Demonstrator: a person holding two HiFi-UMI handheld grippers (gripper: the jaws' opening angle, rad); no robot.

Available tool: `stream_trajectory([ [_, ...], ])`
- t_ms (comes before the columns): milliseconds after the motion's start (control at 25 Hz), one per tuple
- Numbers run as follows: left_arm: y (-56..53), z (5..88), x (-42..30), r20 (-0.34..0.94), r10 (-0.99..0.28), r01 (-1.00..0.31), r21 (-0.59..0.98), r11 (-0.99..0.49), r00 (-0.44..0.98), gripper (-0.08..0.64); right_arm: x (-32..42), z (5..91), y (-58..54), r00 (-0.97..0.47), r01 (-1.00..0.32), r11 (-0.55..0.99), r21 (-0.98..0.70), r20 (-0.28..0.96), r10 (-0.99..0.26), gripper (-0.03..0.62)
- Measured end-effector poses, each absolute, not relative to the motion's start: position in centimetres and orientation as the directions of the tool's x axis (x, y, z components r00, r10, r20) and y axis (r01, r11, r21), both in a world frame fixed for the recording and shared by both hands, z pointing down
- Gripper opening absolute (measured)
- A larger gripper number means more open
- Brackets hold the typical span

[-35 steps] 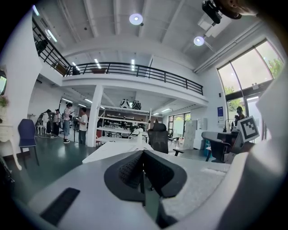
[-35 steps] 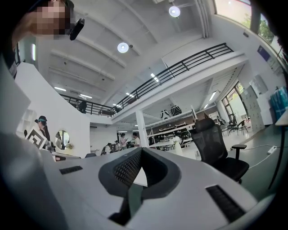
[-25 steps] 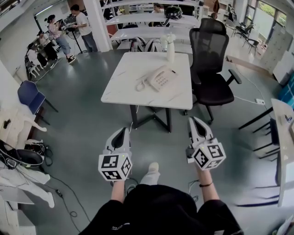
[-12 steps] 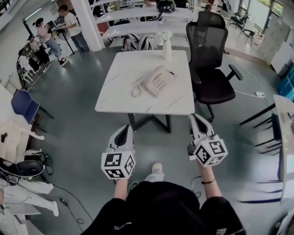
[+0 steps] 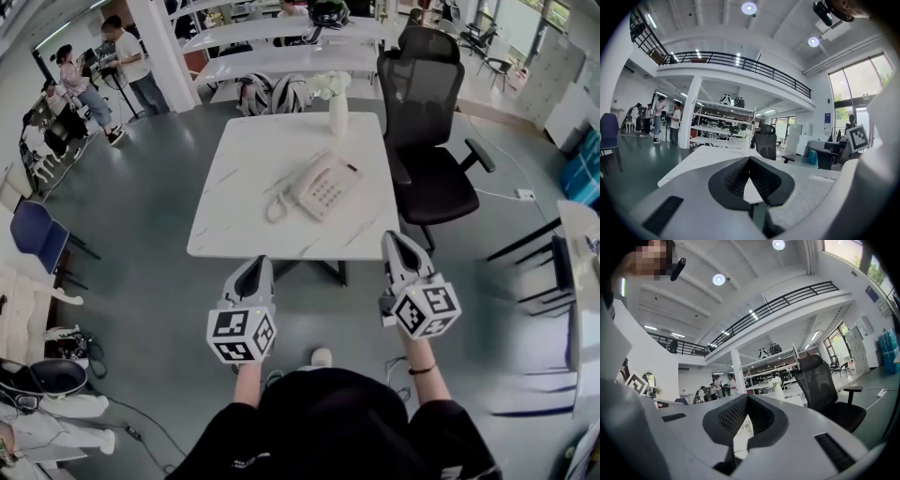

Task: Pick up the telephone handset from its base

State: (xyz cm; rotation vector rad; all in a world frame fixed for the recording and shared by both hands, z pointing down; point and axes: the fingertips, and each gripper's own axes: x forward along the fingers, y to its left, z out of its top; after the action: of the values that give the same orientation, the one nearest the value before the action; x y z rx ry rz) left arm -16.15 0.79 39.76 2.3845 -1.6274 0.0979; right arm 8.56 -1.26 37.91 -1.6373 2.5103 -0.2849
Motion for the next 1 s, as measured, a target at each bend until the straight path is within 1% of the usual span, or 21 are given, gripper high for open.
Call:
stream_trajectory([
  [600, -5.4, 42.1, -15.7, 0.246, -0.878, -0.908, 0.194, -0.370, 0.410, 0.000, 8.2, 40.4, -7.4, -0.380, -0.905, 0.359, -0.228, 0.057, -0.923, -0.009],
  [1000, -12.8, 43.9, -14.1, 0.276, -0.875, -0.914, 0.201, -0.352, 0.397, 0.000, 9.7, 42.2, -15.9, -0.391, -0.899, 0.360, -0.250, 0.087, -0.916, -0.009],
])
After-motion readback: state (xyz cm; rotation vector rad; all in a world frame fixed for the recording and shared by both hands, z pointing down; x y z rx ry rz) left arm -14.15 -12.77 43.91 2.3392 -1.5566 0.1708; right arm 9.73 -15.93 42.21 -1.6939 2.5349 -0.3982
